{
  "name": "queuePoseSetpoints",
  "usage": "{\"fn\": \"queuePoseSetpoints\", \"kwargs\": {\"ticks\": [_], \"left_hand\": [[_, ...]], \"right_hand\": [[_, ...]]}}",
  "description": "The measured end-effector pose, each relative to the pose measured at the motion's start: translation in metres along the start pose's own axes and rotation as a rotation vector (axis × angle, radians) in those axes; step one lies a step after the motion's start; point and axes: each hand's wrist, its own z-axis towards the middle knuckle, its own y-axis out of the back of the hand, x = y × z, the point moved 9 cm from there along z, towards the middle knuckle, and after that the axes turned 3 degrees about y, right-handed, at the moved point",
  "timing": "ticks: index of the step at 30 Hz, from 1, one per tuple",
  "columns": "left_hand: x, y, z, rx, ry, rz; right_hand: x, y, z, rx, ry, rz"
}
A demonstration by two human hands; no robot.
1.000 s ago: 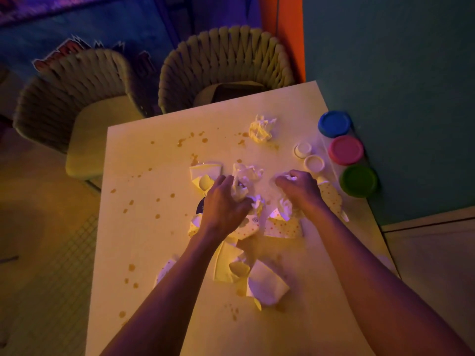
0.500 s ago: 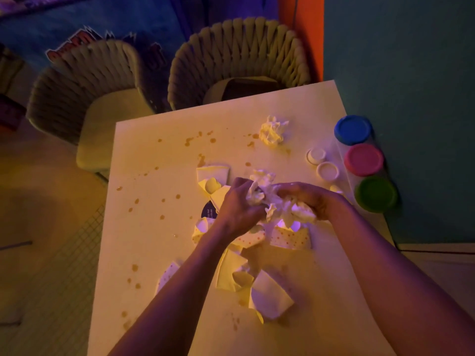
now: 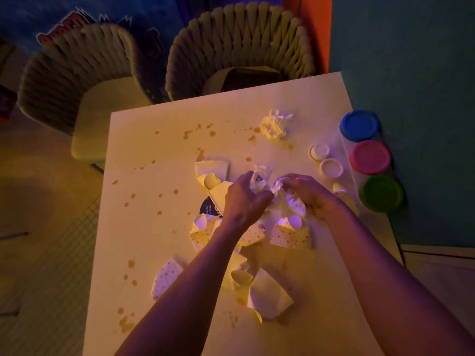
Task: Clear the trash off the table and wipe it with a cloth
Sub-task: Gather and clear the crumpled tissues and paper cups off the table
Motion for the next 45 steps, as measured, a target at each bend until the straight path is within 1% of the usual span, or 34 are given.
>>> {"fn": "queuePoseSetpoints", "kwargs": {"ticks": [2, 5, 8, 11, 13, 16, 20, 24, 26, 28, 30, 31, 35, 38, 42, 45], "left_hand": [[0.003, 0.011, 0.006, -0.049, 0.004, 0.001], [-0.001, 0.028, 0.017, -0.098, -0.022, 0.020], [-0.004, 0.037, 0.034, -0.080, -0.023, 0.072], [-0.005, 0.037, 0.056, -0.058, -0.019, 0.134], [-0.007, 0.038, 0.070, -0.069, 0.007, 0.148], [-0.014, 0.036, 0.087, -0.081, 0.011, 0.206], [-0.023, 0.028, 0.108, -0.071, -0.032, 0.257], [-0.024, 0.019, 0.124, -0.062, -0.033, 0.321], [-0.019, 0.014, 0.128, -0.055, -0.023, 0.348], [-0.015, 0.010, 0.129, -0.047, -0.018, 0.371], [-0.012, 0.008, 0.130, -0.044, -0.014, 0.381], [-0.011, 0.008, 0.130, -0.045, -0.013, 0.383], [-0.008, 0.008, 0.126, -0.042, -0.010, 0.384], [-0.005, 0.011, 0.119, -0.043, 0.005, 0.374], [-0.007, 0.013, 0.102, -0.046, -0.017, 0.347], [-0.007, 0.014, 0.088, -0.055, -0.014, 0.335]], "right_hand": [[0.003, 0.007, 0.002, -0.089, -0.023, 0.026], [0.016, 0.012, 0.002, -0.169, -0.058, 0.037], [0.026, 0.016, 0.012, -0.235, -0.068, 0.051], [0.045, 0.025, 0.028, -0.305, 0.011, -0.108], [0.063, 0.033, 0.037, -0.387, 0.076, -0.268], [0.092, 0.039, 0.047, -0.512, 0.106, -0.541], [0.126, 0.031, 0.070, -0.481, 0.177, -0.766], [0.142, 0.019, 0.095, -0.393, 0.261, -1.036], [0.138, 0.011, 0.109, -0.326, 0.250, -1.198], [0.125, 0.008, 0.121, -0.262, 0.211, -1.300], [0.113, 0.008, 0.130, -0.231, 0.170, -1.314], [0.109, 0.009, 0.132, -0.243, 0.167, -1.307], [0.105, 0.013, 0.126, -0.405, 0.255, -1.241], [0.100, 0.017, 0.117, -0.468, 0.288, -1.147], [0.096, 0.024, 0.097, -0.500, 0.270, -0.984], [0.096, 0.022, 0.086, -0.466, 0.259, -0.938]]}}
